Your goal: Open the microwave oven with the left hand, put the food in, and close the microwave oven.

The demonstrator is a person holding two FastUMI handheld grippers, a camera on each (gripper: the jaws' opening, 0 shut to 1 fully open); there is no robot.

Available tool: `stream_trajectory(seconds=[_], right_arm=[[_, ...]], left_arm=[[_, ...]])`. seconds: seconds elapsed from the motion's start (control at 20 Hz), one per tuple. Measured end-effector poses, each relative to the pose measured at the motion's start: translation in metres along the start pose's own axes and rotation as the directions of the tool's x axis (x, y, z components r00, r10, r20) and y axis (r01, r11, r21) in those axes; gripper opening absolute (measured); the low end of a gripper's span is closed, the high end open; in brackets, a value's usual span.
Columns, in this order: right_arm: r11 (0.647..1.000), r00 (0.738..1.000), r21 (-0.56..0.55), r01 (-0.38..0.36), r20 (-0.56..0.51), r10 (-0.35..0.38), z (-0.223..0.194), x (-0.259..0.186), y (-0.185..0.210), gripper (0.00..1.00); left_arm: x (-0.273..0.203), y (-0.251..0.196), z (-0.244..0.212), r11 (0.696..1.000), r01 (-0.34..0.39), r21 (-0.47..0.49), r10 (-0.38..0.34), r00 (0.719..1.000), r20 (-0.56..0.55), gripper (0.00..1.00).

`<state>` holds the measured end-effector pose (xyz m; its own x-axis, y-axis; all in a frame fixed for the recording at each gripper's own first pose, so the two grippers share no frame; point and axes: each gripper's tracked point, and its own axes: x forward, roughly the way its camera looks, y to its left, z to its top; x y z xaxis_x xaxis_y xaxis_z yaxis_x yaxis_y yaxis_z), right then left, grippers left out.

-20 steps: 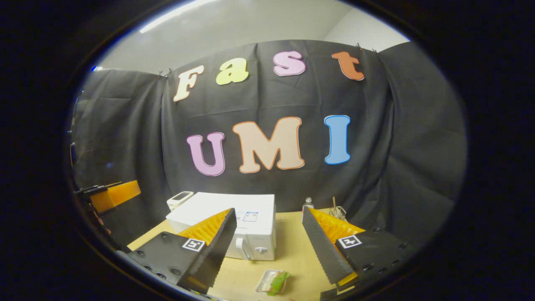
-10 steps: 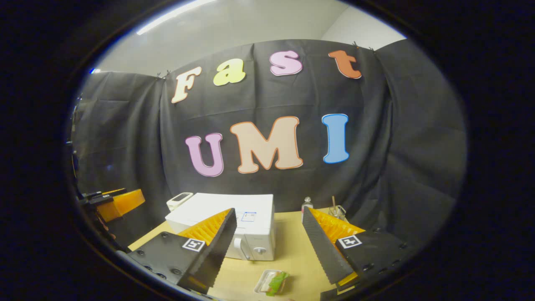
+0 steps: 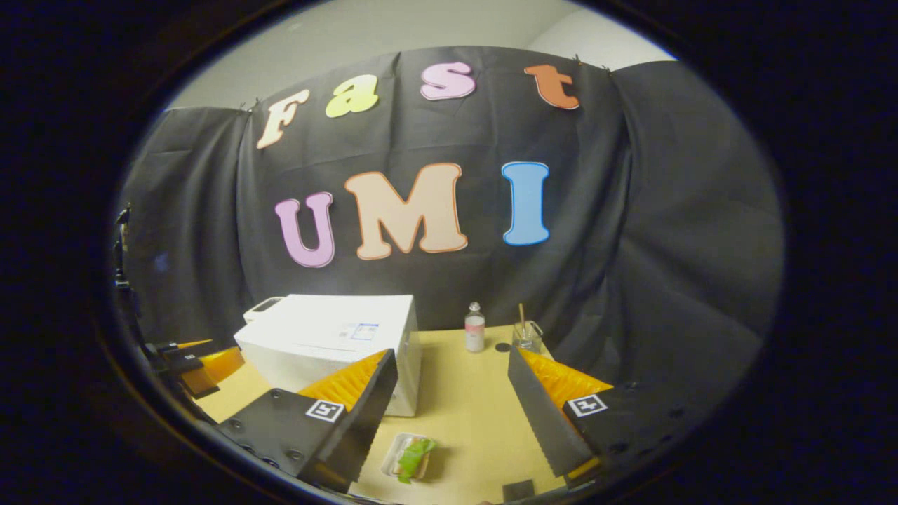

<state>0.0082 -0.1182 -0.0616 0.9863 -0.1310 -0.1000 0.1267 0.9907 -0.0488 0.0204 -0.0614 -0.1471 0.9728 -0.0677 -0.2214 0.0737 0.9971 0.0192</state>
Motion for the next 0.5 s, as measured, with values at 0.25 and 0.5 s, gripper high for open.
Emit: stream_trajectory(seconds=[0.25, 0.5], right_arm=[[1.000, 0.999, 0.012, -0.026, -0.029, 0.026, -0.019, 0.006, -0.023, 0.99], [0.999, 0.998, 0.012, -0.040, -0.055, 0.040, -0.031, 0.016, -0.042, 0.92]], left_arm=[[0.029, -0.030, -0.041, 1.000, 0.016, -0.006, -0.016, 0.997, -0.070, 0.95], [0.064, -0.051, -0.070, 1.000, 0.025, -0.006, -0.026, 0.993, -0.119, 0.91]])
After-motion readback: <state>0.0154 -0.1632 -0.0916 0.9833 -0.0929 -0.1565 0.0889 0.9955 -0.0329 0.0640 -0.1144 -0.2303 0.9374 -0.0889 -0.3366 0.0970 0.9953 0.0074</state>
